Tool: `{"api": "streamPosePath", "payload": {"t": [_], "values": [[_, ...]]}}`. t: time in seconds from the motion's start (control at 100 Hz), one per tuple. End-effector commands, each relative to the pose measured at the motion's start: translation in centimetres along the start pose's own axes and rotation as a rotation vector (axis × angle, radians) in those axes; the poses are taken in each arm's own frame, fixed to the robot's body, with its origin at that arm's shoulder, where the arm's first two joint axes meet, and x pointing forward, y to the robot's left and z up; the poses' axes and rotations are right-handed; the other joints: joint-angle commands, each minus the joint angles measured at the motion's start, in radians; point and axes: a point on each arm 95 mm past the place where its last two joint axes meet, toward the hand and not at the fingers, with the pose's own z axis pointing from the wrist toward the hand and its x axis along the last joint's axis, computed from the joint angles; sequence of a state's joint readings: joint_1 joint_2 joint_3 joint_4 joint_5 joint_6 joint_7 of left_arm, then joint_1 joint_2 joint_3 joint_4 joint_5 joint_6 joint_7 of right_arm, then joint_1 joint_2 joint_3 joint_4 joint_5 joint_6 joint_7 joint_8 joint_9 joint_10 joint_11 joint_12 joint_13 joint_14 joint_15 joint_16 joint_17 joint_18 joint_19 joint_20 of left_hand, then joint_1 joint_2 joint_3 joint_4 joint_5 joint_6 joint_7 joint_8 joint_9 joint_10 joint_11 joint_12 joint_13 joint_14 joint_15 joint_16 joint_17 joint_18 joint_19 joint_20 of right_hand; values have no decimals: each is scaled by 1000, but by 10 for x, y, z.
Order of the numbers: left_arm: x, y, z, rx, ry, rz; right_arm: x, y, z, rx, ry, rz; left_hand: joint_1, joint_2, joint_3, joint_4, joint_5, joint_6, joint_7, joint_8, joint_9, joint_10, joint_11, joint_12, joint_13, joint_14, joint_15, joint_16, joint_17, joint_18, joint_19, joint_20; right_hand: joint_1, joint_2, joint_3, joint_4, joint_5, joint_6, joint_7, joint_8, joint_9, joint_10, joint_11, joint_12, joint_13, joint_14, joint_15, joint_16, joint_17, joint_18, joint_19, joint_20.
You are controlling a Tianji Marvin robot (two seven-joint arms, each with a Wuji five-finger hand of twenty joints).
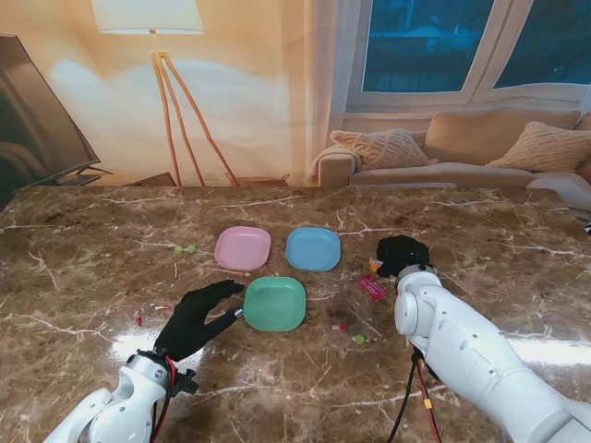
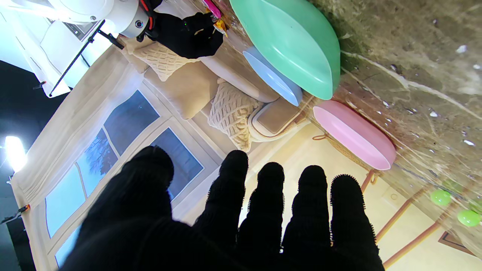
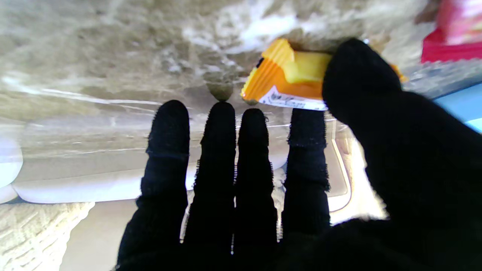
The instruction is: Portion candies into small dishes
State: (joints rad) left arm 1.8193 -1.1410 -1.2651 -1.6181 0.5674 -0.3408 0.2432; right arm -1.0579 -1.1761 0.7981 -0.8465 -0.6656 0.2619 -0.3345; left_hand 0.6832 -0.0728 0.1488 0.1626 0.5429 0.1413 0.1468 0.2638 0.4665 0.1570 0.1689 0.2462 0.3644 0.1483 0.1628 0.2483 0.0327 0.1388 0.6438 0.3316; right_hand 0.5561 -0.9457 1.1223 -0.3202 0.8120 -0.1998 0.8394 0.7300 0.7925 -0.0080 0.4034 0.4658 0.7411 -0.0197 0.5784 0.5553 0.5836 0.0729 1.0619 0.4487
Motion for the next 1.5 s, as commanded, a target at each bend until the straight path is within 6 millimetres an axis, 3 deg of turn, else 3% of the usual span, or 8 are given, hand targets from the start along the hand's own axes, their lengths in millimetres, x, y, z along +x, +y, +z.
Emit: {"api": "streamPosePath", "payload": {"t": [0.0, 0.31, 0.59, 0.75, 0.99, 1.08, 1.23, 1.49], "values": [[-1, 2, -3, -8, -9, 0, -11, -38, -14, 108, -25, -14, 2, 34, -18, -21, -8, -7, -2, -18, -31, 13, -11, -9, -11, -12, -17, -8, 1, -3, 5, 4, 131, -32, 23, 10, 114, -125, 147, 140, 60, 8, -21, -37, 132, 46, -194, -186, 55, -6, 41, -29], [-1, 2, -3, -7, -10, -1, -11, -45, -16, 88, -13, 46, 3, 34, -16, -22, -3, -8, 0, -17, -29, 10, -10, -10, -9, -11, -17, -7, -1, -1, 3, 3, 249, -118, 28, 26, 325, -116, 208, 294, 480, -55, 96, 212, 494, 50, 50, -40, 376, -20, 238, -68], [-2, 3, -4, -14, -12, -4, -11, -53, -20, 98, 10, 79, 6, 33, -17, -24, 17, -21, 13, -12, -29, 3, -10, -12, -9, -18, -18, -7, -3, -5, -1, 1, 283, -92, 17, 44, 272, -87, 165, 297, 492, -48, 157, 264, 491, 60, 152, 10, 385, -15, 257, -40], [-2, 2, -4, -14, -12, -3, -11, -53, -21, 91, 24, 68, 7, 32, -18, -25, 26, -40, 26, -3, -29, -3, -9, -14, -8, -21, -19, -8, -4, -5, -4, 0, 274, -94, 26, 42, 58, -15, -47, 36, 466, -56, 235, 187, 485, 56, 166, 31, 375, -24, 257, 10], [-2, 2, -4, -10, -14, -4, -14, -52, -22, 97, 42, 68, 9, 32, -19, -27, 31, -49, 39, 6, -31, -5, -8, -16, -9, -26, -21, -8, -5, -8, -6, -2, 281, -95, 25, 44, 96, 100, -314, -184, 460, -34, 281, 120, 475, 61, 175, 41, 357, -5, 251, 34], [-2, 2, -3, -12, -13, -3, -14, -52, -23, 98, 44, 66, 10, 31, -19, -27, 35, -52, 44, 9, -30, -5, -8, -16, -10, -24, -21, -9, -6, -8, -8, -2, 277, -97, 22, 41, 169, 26, -24, -432, 483, -33, 276, 98, 477, 69, 182, 51, 360, 9, 256, 41], [-2, 3, -3, -15, -11, -3, -14, -53, -23, 77, 50, 41, 10, 32, -20, -27, 34, -54, 48, 12, -33, -3, -8, -17, -11, -26, -21, -9, -6, -8, -9, -3, 225, -94, 11, 25, 237, -112, 167, -513, 545, -68, 186, 200, 520, 64, 138, 9, 395, 22, 266, 9], [-2, 2, -3, -14, -9, -2, -14, -49, -24, 66, 62, 38, 9, 33, -21, -27, 33, -56, 49, 15, -33, -3, -8, -18, -12, -24, -21, -9, -6, -8, -10, -3, 130, 43, -5, 31, 238, -27, 199, -574, 617, -9, 80, 84, 564, 72, 75, -26, 418, 66, 280, -7]]}}
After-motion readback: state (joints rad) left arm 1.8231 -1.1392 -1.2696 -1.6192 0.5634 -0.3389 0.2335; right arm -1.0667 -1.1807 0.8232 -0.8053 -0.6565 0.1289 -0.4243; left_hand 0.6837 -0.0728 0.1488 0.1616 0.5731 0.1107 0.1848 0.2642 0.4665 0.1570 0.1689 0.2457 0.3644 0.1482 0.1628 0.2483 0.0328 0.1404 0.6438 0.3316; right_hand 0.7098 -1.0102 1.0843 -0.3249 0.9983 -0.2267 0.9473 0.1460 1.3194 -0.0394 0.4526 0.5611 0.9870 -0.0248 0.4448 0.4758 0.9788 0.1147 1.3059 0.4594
